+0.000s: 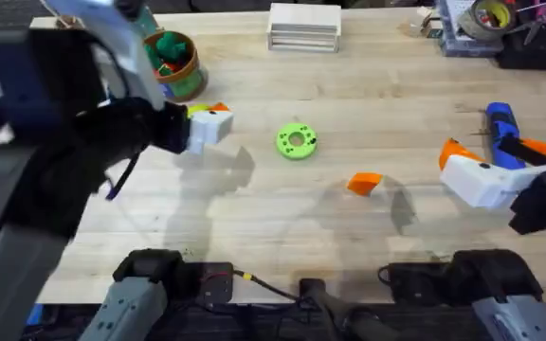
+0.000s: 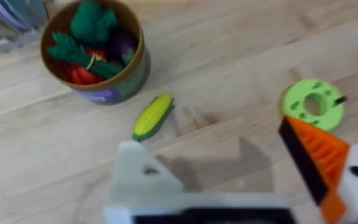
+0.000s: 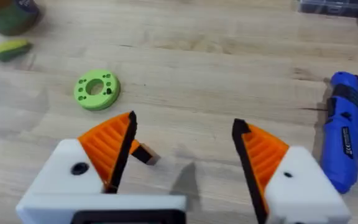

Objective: Pick up the gripper from the table and insert it into the empty holder that is missing its gripper. Then pick up a screw, insert it into the mounting hole, and use the screwdriver to tighten it. Finally, clean up the table by picking up the vegetable and placing it into the bucket.

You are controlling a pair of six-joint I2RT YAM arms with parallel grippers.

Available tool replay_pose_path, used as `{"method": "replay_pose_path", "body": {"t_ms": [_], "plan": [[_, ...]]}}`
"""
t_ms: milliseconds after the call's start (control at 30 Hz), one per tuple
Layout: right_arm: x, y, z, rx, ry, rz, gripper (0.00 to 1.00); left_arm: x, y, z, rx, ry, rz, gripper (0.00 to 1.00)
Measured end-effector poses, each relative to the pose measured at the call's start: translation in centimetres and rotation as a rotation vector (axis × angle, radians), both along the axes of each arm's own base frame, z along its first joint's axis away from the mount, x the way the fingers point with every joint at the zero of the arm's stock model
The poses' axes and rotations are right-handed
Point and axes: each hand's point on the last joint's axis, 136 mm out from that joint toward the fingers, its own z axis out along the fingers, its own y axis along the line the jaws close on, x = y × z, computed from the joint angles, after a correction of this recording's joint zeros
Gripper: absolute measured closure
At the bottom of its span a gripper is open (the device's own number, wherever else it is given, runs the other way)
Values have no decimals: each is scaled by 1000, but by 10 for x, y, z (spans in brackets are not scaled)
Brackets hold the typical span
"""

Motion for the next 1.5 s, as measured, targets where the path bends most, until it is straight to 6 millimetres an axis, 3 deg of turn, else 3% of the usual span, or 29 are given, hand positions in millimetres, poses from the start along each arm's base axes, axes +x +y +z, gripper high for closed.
{"method": "replay_pose_path", "body": {"t_ms": [200,267,300,333,467,500,533,1500], "plan": [[0,0,0,0,0,0,10,-24,-6,46,-35,-184,-23,936],[0,0,0,0,-2,0,10,-33,-7,60,-55,-242,-18,995],[1,0,1,0,-6,0,10,-36,-8,65,-59,-261,-19,954],[2,0,3,0,-13,0,10,-39,-8,69,-68,-278,-19,835],[4,0,8,0,-36,0,10,-45,-9,76,-86,-308,-15,197],[4,0,8,0,-37,0,10,-45,-9,76,-89,-308,-14,66],[4,0,8,0,-36,0,10,-45,-9,76,-93,-304,-12,22],[5,0,8,0,-37,0,10,-45,-9,76,-94,-303,-12,8]]}}
